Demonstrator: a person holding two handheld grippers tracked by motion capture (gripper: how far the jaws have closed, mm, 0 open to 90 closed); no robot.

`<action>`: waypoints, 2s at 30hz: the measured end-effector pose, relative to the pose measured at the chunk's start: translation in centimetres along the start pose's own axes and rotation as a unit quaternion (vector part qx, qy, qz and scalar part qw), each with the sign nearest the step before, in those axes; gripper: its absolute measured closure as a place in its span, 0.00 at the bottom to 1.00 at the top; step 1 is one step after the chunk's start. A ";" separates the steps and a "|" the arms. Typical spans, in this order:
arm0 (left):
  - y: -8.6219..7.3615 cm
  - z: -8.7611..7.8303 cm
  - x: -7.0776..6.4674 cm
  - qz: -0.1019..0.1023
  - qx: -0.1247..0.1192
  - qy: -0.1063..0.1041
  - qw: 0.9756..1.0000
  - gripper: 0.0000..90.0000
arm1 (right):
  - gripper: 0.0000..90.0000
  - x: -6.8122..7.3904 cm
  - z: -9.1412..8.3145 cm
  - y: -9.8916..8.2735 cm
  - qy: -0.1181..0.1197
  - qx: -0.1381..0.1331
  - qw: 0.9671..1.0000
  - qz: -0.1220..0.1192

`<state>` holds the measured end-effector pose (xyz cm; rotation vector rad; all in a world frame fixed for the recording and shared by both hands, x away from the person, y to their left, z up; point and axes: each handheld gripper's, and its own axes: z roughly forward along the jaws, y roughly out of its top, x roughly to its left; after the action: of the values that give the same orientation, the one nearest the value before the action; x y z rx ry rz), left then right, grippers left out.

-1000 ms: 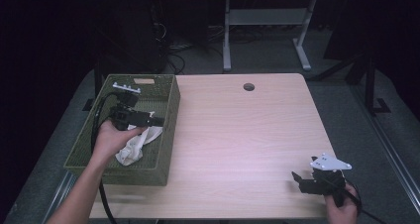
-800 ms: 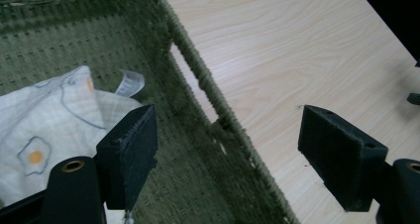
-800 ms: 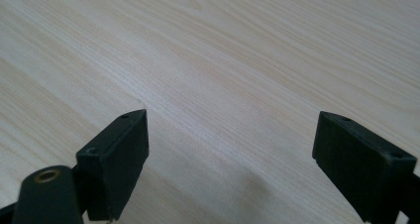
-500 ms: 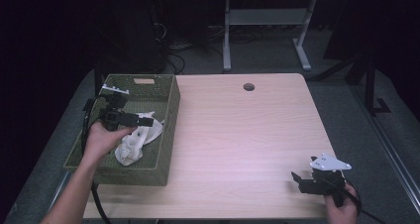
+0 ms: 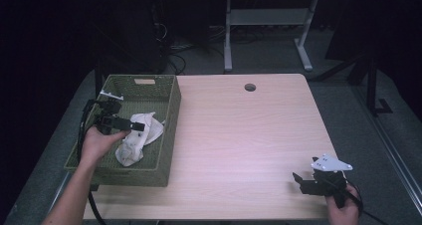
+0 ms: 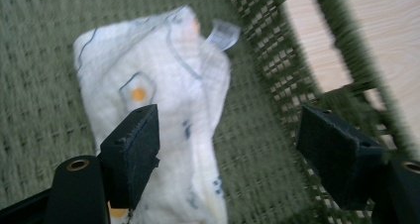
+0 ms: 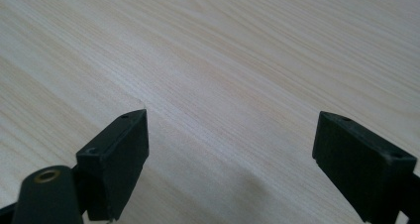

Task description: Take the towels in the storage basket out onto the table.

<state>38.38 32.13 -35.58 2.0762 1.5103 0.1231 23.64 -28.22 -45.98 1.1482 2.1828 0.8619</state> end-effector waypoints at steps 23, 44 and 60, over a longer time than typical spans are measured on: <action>-0.3 3.5 1.9 -0.003 0.099 0.069 0.993 0.40 | 0.15 0.1 0.0 0.0 0.001 0.001 1.000 -0.001; -0.5 5.1 1.5 0.028 0.156 0.083 0.984 0.65 | 0.15 0.0 -0.1 -0.1 0.004 -0.003 1.000 -0.001; -0.6 4.7 1.9 0.017 0.163 0.072 0.984 0.83 | 0.15 0.0 -0.1 0.0 0.002 -0.004 1.000 0.005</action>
<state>40.39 32.16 -40.30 2.3952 1.6740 0.0409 23.60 -28.29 -45.95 1.1551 2.1767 0.8787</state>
